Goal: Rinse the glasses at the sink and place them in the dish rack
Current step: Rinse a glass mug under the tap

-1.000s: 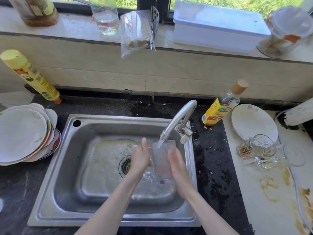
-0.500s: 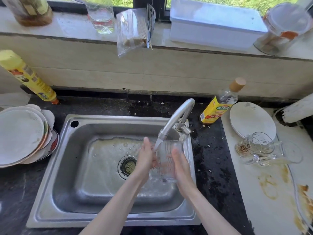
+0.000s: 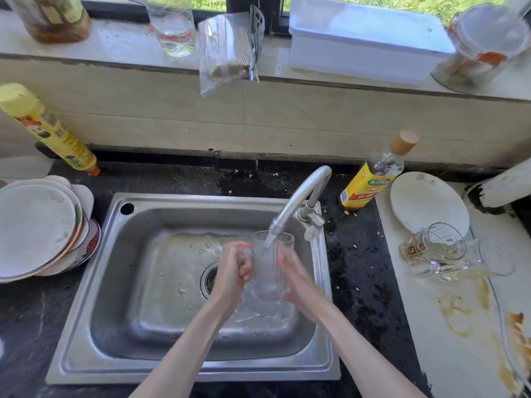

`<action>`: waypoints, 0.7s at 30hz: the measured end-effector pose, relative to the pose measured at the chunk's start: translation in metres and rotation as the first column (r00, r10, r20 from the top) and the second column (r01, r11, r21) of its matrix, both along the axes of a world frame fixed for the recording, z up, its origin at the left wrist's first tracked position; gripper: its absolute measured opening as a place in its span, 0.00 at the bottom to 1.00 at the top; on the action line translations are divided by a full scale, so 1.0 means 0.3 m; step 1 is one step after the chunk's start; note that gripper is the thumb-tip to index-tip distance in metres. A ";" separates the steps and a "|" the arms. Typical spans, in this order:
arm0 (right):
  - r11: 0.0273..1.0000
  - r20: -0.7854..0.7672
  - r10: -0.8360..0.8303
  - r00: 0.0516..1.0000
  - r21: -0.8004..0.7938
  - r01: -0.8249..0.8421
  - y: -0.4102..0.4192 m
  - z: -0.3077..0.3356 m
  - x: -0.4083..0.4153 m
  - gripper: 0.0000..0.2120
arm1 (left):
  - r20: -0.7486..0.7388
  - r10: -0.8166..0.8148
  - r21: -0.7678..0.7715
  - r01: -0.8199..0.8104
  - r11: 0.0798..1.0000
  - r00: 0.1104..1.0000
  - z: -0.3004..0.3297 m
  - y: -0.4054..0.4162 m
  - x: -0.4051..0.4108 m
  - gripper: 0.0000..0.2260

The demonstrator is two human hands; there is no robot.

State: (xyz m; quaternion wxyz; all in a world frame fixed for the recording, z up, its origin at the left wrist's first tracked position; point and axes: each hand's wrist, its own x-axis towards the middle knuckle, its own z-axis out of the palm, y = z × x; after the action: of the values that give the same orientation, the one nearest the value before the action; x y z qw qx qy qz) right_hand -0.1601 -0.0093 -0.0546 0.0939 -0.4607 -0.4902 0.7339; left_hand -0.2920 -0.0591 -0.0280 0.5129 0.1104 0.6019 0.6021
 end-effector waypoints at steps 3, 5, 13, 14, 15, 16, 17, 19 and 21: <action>1.000 -0.088 -0.006 0.996 0.000 0.006 0.007 0.003 -0.003 0.38 | -0.014 -0.064 -0.044 0.063 0.997 0.998 0.003 -0.025 -0.018 0.09; 0.998 -0.103 0.001 0.995 0.060 0.005 0.024 0.010 -0.005 0.37 | -0.097 -0.112 -0.052 0.107 0.993 0.989 0.026 -0.029 -0.038 0.10; 0.969 -0.101 0.091 0.991 0.237 -0.065 0.089 0.047 0.017 0.40 | -0.913 -0.328 -0.111 0.629 0.769 0.241 0.039 -0.016 -0.147 0.03; 0.965 -0.099 0.097 0.990 0.252 -0.070 0.092 0.050 0.019 0.40 | -0.935 -0.290 -0.091 0.654 0.751 0.204 0.041 -0.009 -0.151 0.04; 0.967 -0.108 0.091 0.990 0.247 -0.062 0.092 0.053 0.019 0.42 | -0.943 -0.260 -0.059 0.664 0.745 0.208 0.049 -0.005 -0.145 0.04; 0.973 -0.127 0.078 0.989 0.225 -0.048 0.091 0.051 0.018 0.44 | -0.937 -0.245 -0.024 0.656 0.755 0.248 0.061 -0.006 -0.133 0.05; 0.981 -0.159 0.060 0.986 0.192 -0.029 0.088 0.048 0.016 0.44 | -0.928 -0.233 0.007 0.637 0.771 0.291 0.071 -0.010 -0.118 0.04; 0.997 -0.273 -0.047 0.961 0.044 0.062 0.073 0.042 0.011 0.41 | -0.939 -0.179 0.035 0.601 0.798 0.293 0.075 -0.020 -0.096 0.03; 0.946 -0.329 -0.292 0.898 -0.240 0.219 0.055 0.034 0.005 0.36 | -0.964 -0.123 0.045 0.598 0.800 0.237 0.071 -0.032 -0.083 0.06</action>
State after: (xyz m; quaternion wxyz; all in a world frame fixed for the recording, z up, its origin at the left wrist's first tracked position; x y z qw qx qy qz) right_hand -0.1587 0.0073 -0.0444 0.2320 -0.3861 -0.3247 0.8317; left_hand -0.3170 -0.0686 -0.0068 0.1659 0.6769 0.5971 0.3973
